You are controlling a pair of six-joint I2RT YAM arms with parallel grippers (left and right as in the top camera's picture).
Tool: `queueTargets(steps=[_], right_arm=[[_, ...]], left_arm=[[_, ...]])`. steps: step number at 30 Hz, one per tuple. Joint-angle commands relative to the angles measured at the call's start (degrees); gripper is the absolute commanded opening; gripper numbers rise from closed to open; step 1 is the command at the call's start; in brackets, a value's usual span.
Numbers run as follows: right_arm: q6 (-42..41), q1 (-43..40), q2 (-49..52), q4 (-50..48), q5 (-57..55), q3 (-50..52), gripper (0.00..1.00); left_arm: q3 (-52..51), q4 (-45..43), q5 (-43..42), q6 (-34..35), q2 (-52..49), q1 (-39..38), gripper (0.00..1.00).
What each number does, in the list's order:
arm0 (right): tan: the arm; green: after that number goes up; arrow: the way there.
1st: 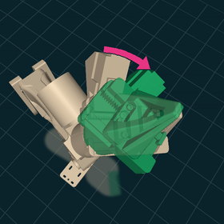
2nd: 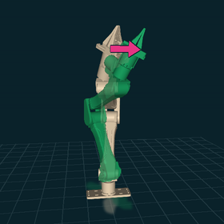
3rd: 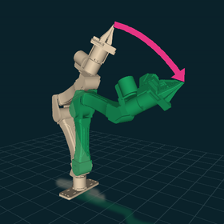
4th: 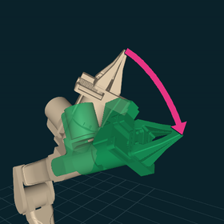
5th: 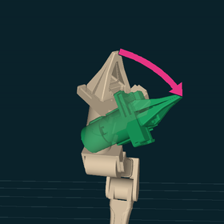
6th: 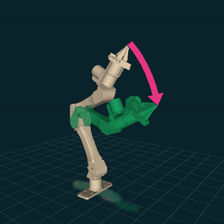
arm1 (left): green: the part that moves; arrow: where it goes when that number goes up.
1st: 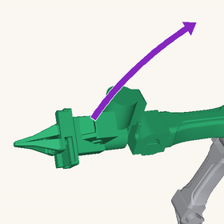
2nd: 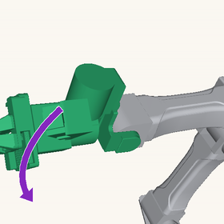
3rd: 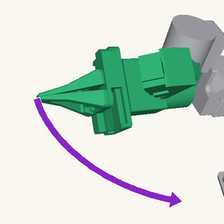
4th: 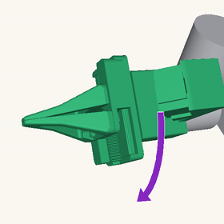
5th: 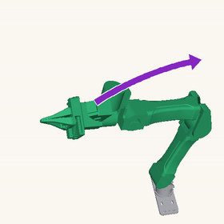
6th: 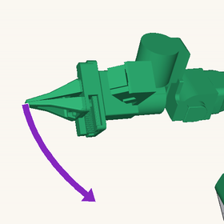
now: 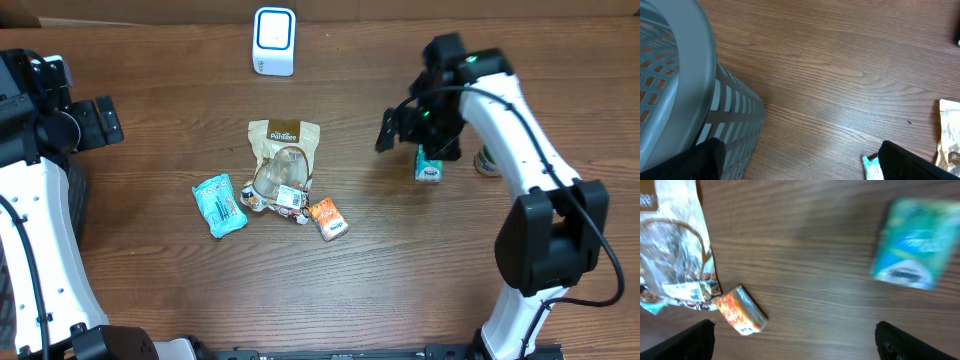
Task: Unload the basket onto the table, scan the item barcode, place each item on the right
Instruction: 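Move the right gripper to the orange tissue pack and grasp it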
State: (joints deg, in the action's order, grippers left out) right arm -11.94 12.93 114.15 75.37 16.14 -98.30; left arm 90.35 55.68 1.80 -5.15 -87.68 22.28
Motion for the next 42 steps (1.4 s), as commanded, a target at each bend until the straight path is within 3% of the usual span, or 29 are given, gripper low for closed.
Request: queueTargets(steps=[1,5,15,24,33,39,42], right_arm=[[0.5,3.6,-0.7,-2.6,2.7,3.3,0.97],[0.4,8.3,-0.5,-6.4,4.1,5.5,0.90],[-0.2,13.2,1.0,-9.2,5.0,9.9,0.48],[0.0,13.3,1.0,-15.5,13.9,20.9,0.45],[0.0,13.3,1.0,-20.9,18.5,27.3,0.35],[-0.3,13.3,1.0,-21.8,18.5,27.5,0.07],[-0.5,13.3,1.0,-22.0,18.5,27.5,0.04]], left_arm=[[-0.3,-0.1,0.1,-1.5,-0.1,0.2,1.00],[-0.3,0.0,0.1,-1.5,-0.1,0.2,1.00],[-0.3,0.0,0.1,-1.5,-0.1,0.2,1.00],[-0.3,-0.1,0.1,-1.5,-0.1,0.2,1.00],[-0.3,0.0,0.1,-1.5,-0.1,0.3,1.00],[-0.3,-0.1,0.1,-1.5,-0.1,0.1,1.00],[-0.3,-0.1,0.1,-1.5,-0.1,0.3,1.00]])
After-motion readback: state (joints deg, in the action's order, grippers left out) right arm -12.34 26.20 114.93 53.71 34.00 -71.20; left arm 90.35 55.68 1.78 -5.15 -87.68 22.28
